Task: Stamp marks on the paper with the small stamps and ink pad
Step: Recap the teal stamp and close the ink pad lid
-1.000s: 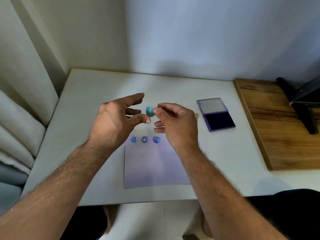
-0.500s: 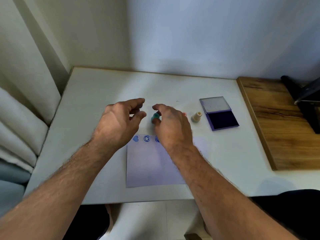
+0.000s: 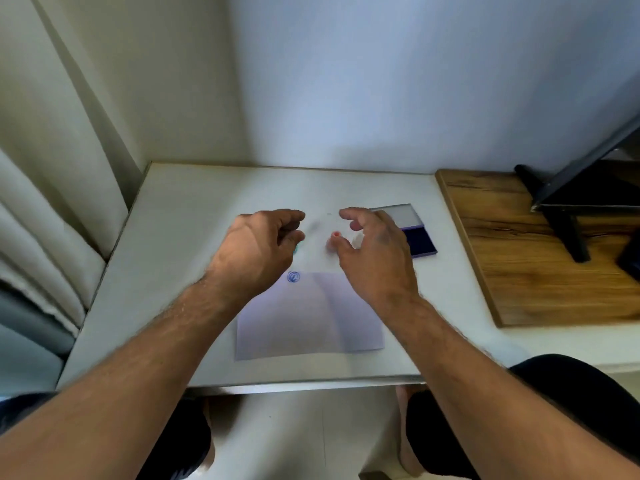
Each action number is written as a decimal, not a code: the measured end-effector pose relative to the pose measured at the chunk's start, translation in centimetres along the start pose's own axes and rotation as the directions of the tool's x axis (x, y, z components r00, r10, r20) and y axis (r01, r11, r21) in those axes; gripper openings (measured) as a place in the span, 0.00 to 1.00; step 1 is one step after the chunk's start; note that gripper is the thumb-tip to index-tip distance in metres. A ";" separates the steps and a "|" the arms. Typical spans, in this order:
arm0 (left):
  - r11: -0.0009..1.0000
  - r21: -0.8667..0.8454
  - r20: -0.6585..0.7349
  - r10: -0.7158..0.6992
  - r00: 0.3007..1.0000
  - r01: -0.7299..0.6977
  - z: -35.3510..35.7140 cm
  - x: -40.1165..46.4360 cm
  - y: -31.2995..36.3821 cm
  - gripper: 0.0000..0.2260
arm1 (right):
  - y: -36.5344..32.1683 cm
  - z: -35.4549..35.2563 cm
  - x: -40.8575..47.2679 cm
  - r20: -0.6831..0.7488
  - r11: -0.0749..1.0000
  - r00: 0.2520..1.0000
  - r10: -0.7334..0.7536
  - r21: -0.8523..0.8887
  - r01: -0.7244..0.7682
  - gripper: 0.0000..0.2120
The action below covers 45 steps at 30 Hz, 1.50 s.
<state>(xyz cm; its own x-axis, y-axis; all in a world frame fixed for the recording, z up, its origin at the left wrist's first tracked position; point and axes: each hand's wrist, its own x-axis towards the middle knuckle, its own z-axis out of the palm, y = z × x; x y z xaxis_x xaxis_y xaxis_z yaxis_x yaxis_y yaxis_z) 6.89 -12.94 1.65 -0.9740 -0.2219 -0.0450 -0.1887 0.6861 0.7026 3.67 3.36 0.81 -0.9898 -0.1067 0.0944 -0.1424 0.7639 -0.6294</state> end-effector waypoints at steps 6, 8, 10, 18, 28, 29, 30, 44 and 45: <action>0.999 0.022 0.037 0.049 0.998 -0.050 1.3 -1.4 3.7 0.15 | 2.9 -4.5 -0.8 0.017 0.997 0.997 0.076 0.005 -0.076 0.21; 0.999 0.009 0.045 0.049 0.998 -0.050 1.8 -1.8 4.1 0.15 | 3.8 -4.8 -0.8 0.022 0.995 0.995 0.101 0.002 -0.101 0.23; 0.999 -0.015 0.055 0.051 0.997 -0.050 2.5 -2.1 4.8 0.15 | 4.9 -4.9 -0.5 0.012 0.991 0.991 0.131 0.007 -0.131 0.24; 0.995 -0.066 0.050 0.072 0.996 -0.069 5.5 1.4 8.0 0.13 | 10.9 -3.4 2.2 0.037 0.961 0.961 0.275 -0.003 -0.275 0.40; 0.975 0.191 0.190 0.077 0.979 -0.114 11.7 12.3 9.2 0.13 | 13.4 -2.2 5.0 0.126 0.938 0.931 0.343 0.013 -0.347 0.51; 0.969 0.222 0.208 0.063 0.976 -0.110 12.3 12.8 9.0 0.14 | 13.6 -2.1 5.1 0.123 0.940 0.933 0.338 0.013 -0.342 0.51; 0.962 0.251 0.219 0.050 0.975 -0.106 12.8 13.3 8.7 0.15 | 13.7 -2.0 5.2 0.119 0.942 0.936 0.332 0.015 -0.336 0.51; 0.861 0.475 0.250 0.064 0.966 -0.179 14.5 14.8 8.0 0.23 | 13.7 -1.1 4.9 0.090 0.957 0.953 0.289 -0.046 -0.286 0.48; 0.867 0.468 0.248 0.056 0.967 -0.170 14.5 14.9 8.1 0.23 | 13.7 -1.1 4.9 0.089 0.957 0.953 0.291 -0.049 -0.287 0.47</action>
<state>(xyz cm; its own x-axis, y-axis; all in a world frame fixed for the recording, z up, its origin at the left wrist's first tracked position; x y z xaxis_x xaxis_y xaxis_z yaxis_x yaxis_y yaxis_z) -10.97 -0.61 -3.59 -0.9837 -0.0043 -0.1798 -0.0563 0.9569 0.2849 -3.12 13.98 -6.54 -0.9849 0.0639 -0.1612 0.1482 0.7928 -0.5912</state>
